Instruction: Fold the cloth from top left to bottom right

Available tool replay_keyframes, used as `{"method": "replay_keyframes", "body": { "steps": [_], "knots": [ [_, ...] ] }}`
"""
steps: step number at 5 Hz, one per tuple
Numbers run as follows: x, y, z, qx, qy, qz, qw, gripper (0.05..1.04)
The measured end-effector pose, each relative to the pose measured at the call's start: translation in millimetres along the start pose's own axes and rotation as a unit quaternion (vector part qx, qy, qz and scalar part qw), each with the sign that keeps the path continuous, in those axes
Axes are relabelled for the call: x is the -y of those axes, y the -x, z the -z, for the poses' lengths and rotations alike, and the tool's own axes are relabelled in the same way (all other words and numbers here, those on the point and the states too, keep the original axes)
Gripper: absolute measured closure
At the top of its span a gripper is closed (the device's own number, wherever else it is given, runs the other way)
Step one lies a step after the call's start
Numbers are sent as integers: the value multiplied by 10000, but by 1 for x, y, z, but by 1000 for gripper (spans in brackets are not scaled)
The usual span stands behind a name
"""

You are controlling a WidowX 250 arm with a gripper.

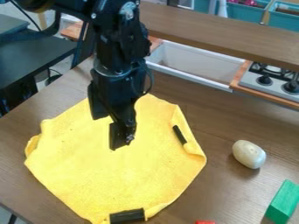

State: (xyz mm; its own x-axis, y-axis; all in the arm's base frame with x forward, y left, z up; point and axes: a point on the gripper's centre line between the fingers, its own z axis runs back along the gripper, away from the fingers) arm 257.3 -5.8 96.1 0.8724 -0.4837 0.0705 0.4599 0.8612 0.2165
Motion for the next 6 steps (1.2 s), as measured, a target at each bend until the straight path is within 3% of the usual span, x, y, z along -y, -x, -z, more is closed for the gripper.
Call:
{"method": "replay_keyframes", "body": {
  "steps": [1, 2, 3, 4, 6],
  "knots": [
    [2, 0, 5, -81, 47, 24, 10000, 83],
    [-33, -11, 17, -70, -23, -259, 9996, 83],
    [-63, -30, 42, -201, -208, -390, 9988, 83],
    [-103, -56, 70, -177, -384, -77, 9991, 83],
    [-151, -101, 99, 158, -488, 722, 9961, 83]
  ]
}}
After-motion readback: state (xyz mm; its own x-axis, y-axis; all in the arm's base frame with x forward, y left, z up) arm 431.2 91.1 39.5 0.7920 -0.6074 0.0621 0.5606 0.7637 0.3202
